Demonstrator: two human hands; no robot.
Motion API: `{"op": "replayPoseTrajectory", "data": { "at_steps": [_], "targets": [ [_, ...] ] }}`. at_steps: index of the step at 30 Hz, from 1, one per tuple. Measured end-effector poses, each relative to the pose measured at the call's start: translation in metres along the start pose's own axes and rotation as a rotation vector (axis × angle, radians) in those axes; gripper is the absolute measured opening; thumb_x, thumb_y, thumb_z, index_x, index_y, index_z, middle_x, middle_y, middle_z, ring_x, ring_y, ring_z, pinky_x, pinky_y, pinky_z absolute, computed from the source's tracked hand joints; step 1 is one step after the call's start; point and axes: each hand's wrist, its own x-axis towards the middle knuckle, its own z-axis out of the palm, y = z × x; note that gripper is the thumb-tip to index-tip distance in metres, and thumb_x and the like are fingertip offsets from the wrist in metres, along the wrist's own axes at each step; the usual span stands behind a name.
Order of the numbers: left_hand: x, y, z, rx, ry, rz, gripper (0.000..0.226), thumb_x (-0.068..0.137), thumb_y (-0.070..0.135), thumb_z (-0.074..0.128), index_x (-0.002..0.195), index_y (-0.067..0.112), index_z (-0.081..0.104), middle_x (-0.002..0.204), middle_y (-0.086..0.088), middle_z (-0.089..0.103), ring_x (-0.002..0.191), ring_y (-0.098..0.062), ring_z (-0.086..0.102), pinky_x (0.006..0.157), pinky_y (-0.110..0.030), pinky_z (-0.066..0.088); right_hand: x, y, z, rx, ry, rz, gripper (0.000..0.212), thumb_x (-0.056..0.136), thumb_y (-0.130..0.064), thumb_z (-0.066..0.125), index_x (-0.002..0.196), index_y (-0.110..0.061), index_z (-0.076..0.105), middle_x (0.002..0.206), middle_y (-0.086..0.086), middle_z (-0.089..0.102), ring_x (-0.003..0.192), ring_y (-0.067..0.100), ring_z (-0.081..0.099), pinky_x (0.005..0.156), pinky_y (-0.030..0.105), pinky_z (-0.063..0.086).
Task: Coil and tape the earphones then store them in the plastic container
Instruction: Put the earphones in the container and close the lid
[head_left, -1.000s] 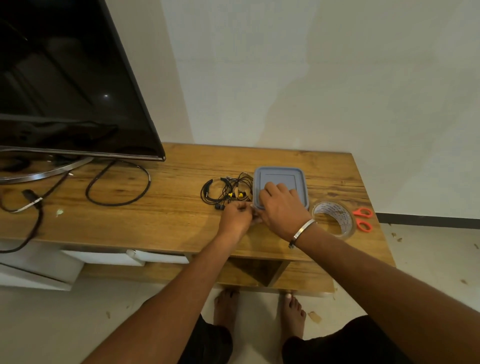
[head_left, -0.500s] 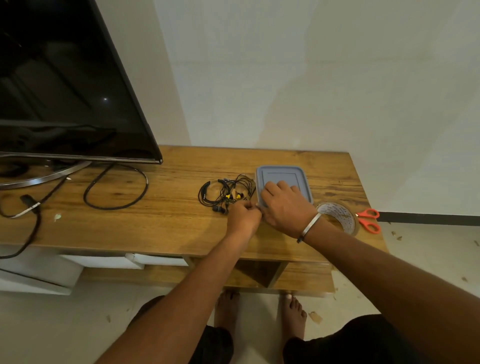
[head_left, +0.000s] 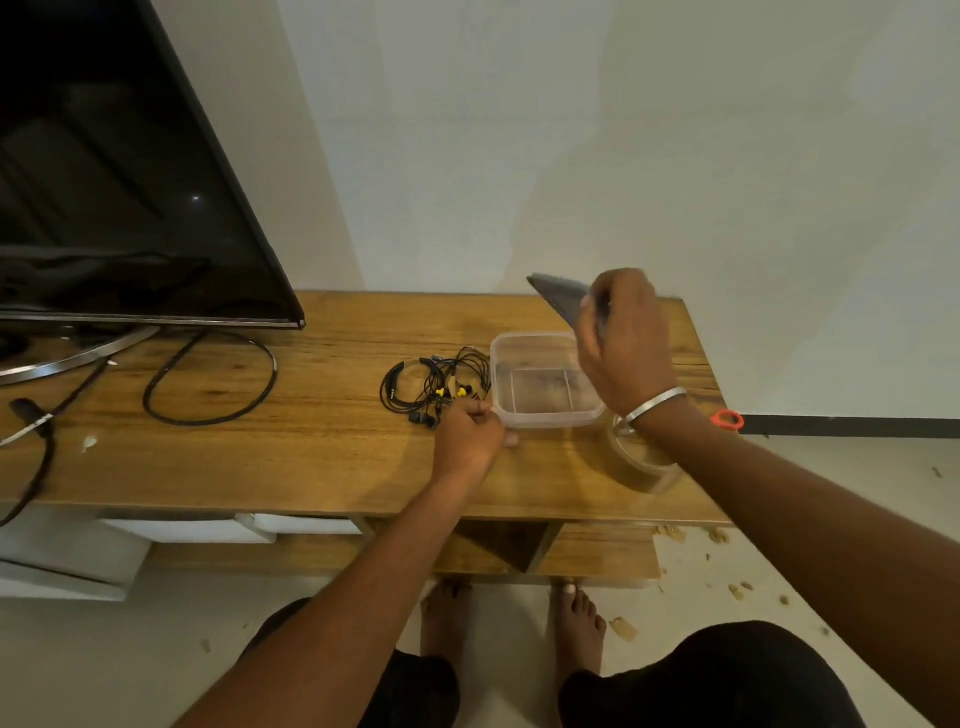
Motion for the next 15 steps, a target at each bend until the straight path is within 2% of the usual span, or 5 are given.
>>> {"op": "replayPoseTrajectory", "data": {
  "at_steps": [7,9,11,13,15],
  "targets": [
    [-0.004,0.004,-0.008,0.104,-0.006,0.129,0.013,0.096,0.015,0.054,0.108,0.016,0.056,0.087,0.001,0.069,0.068,-0.010,0.072,0.075,-0.029,0.058,0.027,0.050,-0.023,0.206,0.265,0.622,0.027,0.101,-0.019,0.035,0.114,0.003,0.045,0.109,0.020,0.057,0.088,0.022,0.051,0.063,0.014,0.029],
    [-0.004,0.008,-0.014,0.166,-0.003,0.161,0.012,0.097,0.018,0.053,0.108,0.016,0.057,0.092,-0.001,0.068,0.060,-0.007,0.070,0.070,-0.031,0.058,0.026,0.068,-0.023,0.212,0.278,0.806,0.031,0.102,-0.021,0.033,0.121,0.003,0.041,0.119,0.022,0.056,0.102,0.028,0.055,0.066,0.016,0.031],
    [0.000,0.012,-0.023,0.216,0.046,0.222,0.009,0.098,0.018,0.053,0.104,0.017,0.059,0.091,-0.002,0.068,0.055,-0.009,0.066,0.065,-0.034,0.060,0.022,0.084,-0.019,0.190,0.242,0.957,0.034,0.102,-0.020,0.034,0.126,0.003,0.039,0.127,0.023,0.052,0.114,0.031,0.053,0.081,0.024,0.037],
    [0.008,0.016,-0.036,0.277,0.148,0.331,0.009,0.097,0.014,0.052,0.099,0.017,0.060,0.089,-0.003,0.066,0.060,-0.011,0.062,0.055,-0.026,0.055,0.017,0.097,-0.012,0.151,0.191,1.057,0.035,0.101,-0.018,0.037,0.129,0.003,0.038,0.132,0.023,0.050,0.121,0.033,0.050,0.094,0.030,0.039],
    [0.021,0.019,-0.051,0.353,0.261,0.403,0.011,0.096,0.010,0.052,0.099,0.016,0.061,0.092,-0.003,0.066,0.067,-0.012,0.060,0.053,-0.020,0.047,0.013,0.108,-0.003,0.110,0.127,1.114,0.035,0.099,-0.013,0.040,0.130,0.004,0.037,0.132,0.024,0.049,0.123,0.035,0.049,0.096,0.033,0.039]
  ]
}}
